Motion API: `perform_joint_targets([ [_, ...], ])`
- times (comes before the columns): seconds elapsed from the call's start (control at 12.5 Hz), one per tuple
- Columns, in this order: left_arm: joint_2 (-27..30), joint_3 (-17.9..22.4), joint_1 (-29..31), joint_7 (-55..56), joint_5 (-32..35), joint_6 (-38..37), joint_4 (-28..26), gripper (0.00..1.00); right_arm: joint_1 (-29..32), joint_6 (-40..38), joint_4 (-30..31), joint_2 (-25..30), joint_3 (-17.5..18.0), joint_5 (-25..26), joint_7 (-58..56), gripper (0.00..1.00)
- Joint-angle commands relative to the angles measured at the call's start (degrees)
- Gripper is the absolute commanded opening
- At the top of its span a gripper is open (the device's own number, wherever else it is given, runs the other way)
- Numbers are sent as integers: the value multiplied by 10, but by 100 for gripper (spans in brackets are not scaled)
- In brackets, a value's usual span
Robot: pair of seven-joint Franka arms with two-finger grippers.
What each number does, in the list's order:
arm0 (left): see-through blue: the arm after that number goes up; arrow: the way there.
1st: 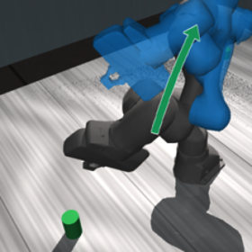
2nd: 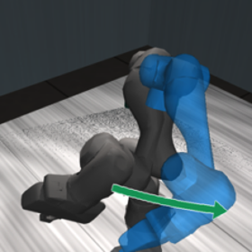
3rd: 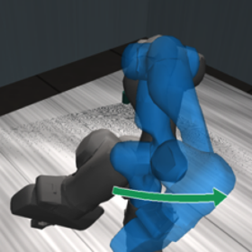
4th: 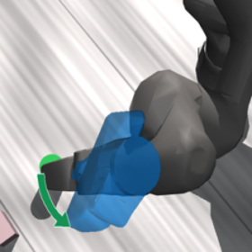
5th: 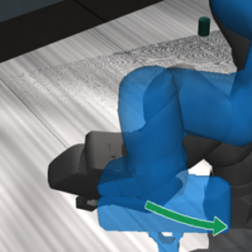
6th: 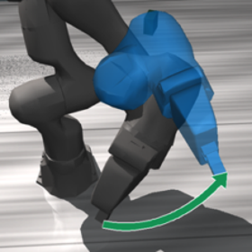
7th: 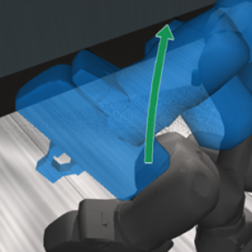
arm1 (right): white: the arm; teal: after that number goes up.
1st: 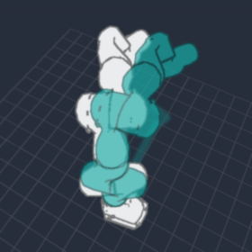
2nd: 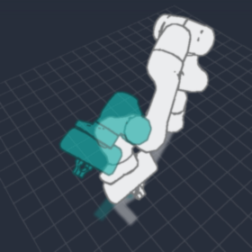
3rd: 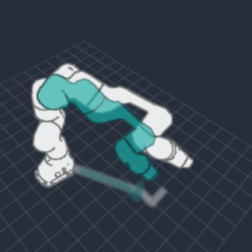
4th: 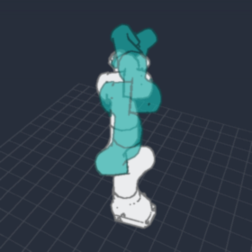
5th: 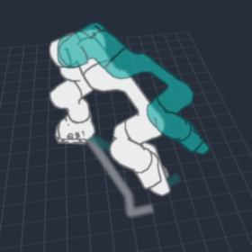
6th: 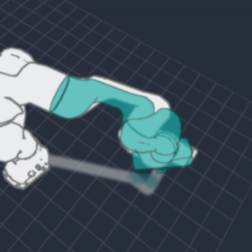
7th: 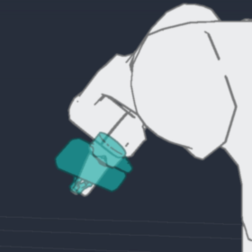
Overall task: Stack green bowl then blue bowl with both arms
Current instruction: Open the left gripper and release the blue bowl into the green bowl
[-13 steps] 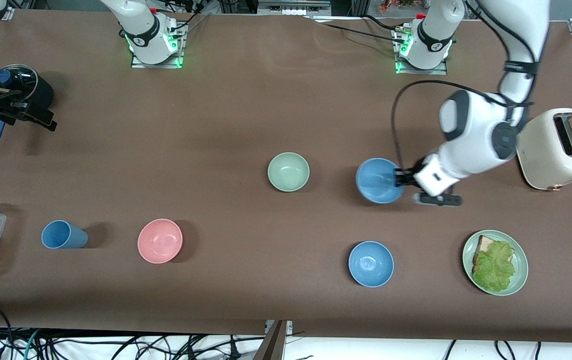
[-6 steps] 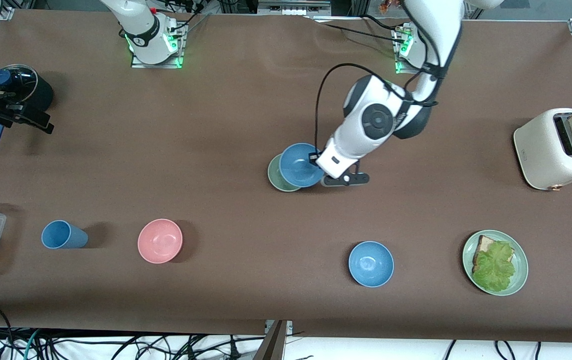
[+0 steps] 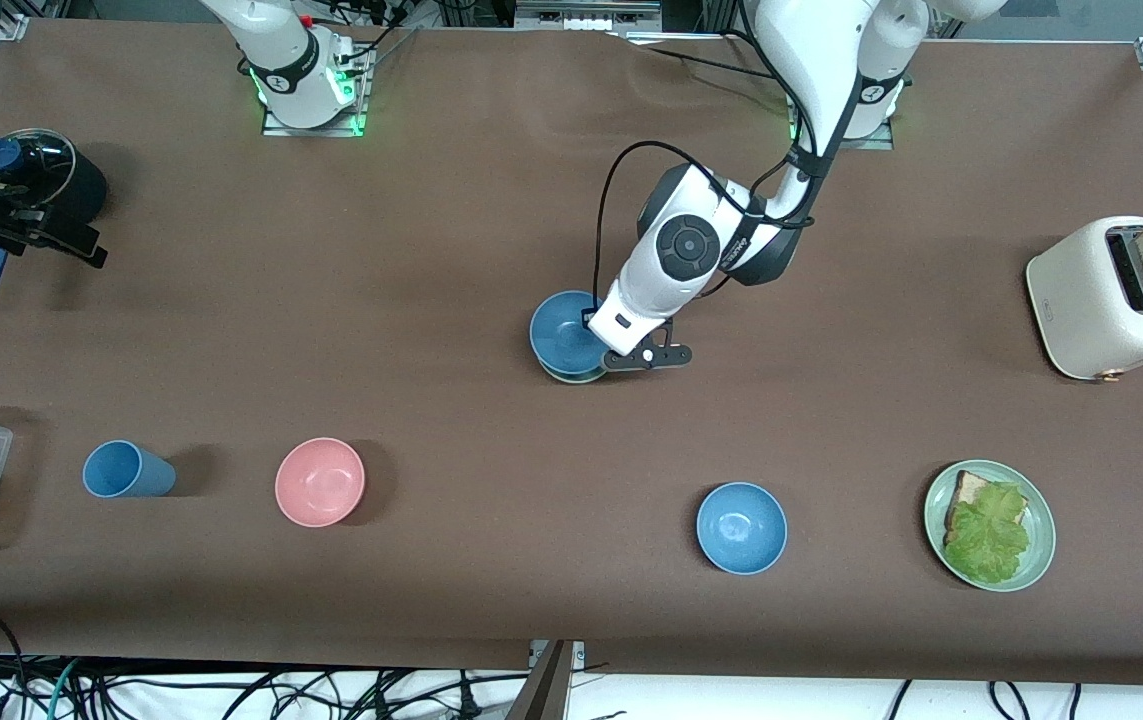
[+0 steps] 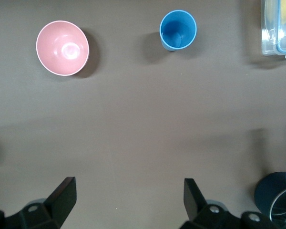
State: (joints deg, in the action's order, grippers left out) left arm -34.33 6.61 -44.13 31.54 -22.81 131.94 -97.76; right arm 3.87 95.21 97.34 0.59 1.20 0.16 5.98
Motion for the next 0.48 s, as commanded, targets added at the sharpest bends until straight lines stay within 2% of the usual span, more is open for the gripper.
perform_joint_targets([
  [0.0,-11,13,-11,9,-4,2,16,53,8,-11,-14,-5,4,-11,-6,99],
  [0.08,-7,15,-11,9,-4,2,16,92,9,-10,-14,-6,4,-11,-6,99],
  [0.16,-2,16,-11,7,-5,1,19,100,9,-9,-14,-8,3,-12,-6,99],
  [0.32,15,32,-6,5,-6,-32,39,100,8,-9,-14,-9,4,-12,-6,99],
  [0.4,21,43,-3,4,-4,-83,65,100,8,-10,-14,-9,4,-12,-6,100],
])
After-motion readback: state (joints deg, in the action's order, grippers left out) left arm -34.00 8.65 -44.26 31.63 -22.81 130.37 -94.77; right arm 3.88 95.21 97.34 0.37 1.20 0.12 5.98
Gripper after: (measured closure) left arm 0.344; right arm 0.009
